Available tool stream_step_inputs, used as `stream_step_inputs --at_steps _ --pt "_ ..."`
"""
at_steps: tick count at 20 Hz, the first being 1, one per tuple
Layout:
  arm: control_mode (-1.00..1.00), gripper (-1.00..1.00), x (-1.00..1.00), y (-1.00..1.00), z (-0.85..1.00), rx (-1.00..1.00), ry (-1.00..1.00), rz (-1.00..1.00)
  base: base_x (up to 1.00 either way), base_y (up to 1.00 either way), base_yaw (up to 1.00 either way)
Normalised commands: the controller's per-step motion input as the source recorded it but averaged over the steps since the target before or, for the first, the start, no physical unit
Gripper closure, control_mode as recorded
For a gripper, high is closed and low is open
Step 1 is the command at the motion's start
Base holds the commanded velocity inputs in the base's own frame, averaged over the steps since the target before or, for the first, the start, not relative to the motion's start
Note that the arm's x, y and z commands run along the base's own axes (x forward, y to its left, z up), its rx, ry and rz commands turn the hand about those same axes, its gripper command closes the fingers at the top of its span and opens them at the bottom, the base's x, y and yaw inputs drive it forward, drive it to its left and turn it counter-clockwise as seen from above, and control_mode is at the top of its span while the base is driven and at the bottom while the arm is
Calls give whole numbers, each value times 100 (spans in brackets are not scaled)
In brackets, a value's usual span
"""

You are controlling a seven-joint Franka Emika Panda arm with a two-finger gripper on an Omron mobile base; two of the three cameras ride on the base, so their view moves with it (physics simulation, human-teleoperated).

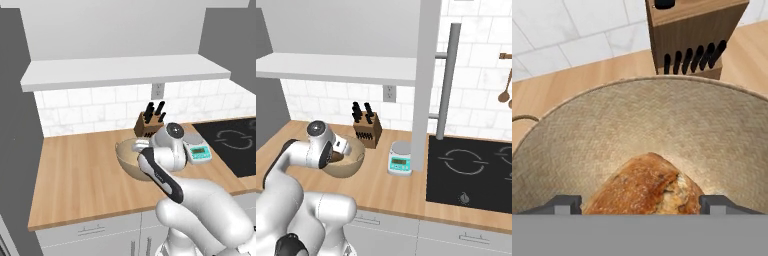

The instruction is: Open the cabinet, pick up the bread from the cabinet and place it in the basket. Then move the basket to the dining counter.

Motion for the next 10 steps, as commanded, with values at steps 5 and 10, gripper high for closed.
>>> stream_step_inputs --at_steps 5,10 --pt "-100 -100 0 0 -17 0 0 0 0 0 0" --pt "-100 -100 1 0 0 0 0 0 0 0 0"
